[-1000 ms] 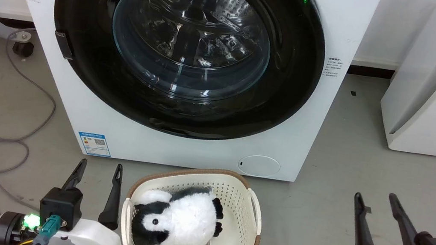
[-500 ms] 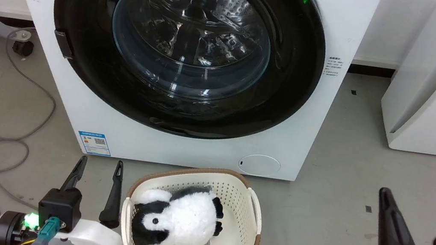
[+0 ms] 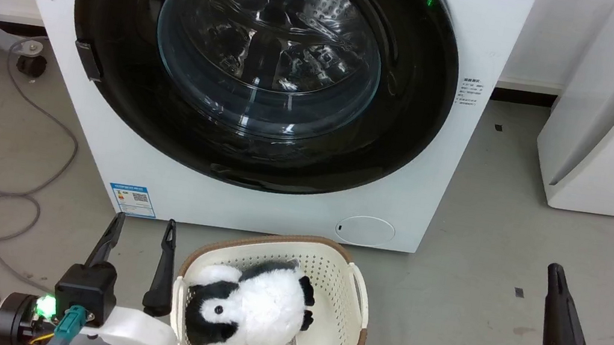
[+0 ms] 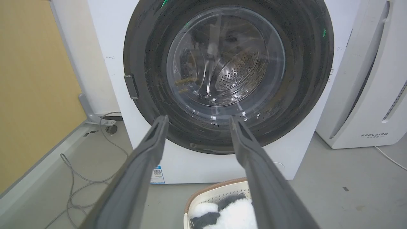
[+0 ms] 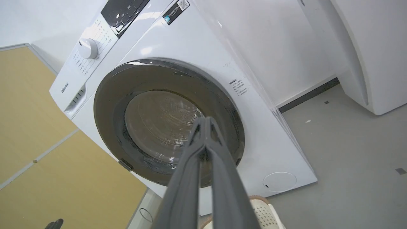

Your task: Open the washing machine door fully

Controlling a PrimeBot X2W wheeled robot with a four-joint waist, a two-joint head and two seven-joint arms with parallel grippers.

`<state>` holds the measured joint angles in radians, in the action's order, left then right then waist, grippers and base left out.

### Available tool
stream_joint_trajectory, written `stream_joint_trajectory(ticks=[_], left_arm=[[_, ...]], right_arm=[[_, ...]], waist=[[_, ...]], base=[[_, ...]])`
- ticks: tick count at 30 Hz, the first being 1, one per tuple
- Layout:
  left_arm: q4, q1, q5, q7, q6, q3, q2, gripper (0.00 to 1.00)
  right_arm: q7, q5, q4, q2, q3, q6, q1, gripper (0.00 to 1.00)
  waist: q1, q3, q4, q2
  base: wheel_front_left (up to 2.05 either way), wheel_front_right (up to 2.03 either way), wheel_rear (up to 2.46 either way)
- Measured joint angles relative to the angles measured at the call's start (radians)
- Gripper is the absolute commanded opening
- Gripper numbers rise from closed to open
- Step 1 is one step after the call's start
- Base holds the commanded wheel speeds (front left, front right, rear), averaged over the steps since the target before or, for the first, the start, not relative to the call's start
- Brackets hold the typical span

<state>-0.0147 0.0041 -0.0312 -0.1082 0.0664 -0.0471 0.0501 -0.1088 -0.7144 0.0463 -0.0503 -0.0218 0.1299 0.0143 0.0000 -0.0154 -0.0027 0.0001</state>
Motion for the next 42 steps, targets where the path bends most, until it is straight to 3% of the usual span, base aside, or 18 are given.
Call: stream_joint_trajectory(ticks=[9, 15, 30, 42], left_arm=[[-0.006, -0.004, -0.007, -0.017, 0.003, -0.003, 0.000, 1.00], [-0.009, -0.012, -0.007, -0.031, 0.010, -0.008, 0.000, 1.00], [-0.028, -0.071, -0.007, -0.065, 0.023, -0.015, 0.000, 1.00], [-0.048, -0.154, -0.009, -0.088, 0.044, -0.033, 0.000, 1.00]], right_arm=[[0.059, -0.282, -0.025, 0.000, -0.009, 0.000, -0.001, 0.00], [0.118, -0.404, -0.067, 0.000, -0.068, 0.000, -0.030, 0.00], [0.224, -0.566, -0.199, -0.009, -0.211, 0.000, -0.239, 0.00], [0.272, -0.664, -0.366, -0.087, -0.261, 0.000, -0.523, 0.00]], waist=[[0.0001, -0.009, 0.001, 0.0000], [0.0001, -0.021, 0.007, 0.0000], [0.0001, -0.105, 0.037, 0.0000], [0.0001, -0.227, 0.065, 0.0000]], base=[[0.00, 0.00, 0.00], [0.00, 0.00, 0.00], [0.00, 0.00, 0.00], [0.00, 0.00, 0.00]])
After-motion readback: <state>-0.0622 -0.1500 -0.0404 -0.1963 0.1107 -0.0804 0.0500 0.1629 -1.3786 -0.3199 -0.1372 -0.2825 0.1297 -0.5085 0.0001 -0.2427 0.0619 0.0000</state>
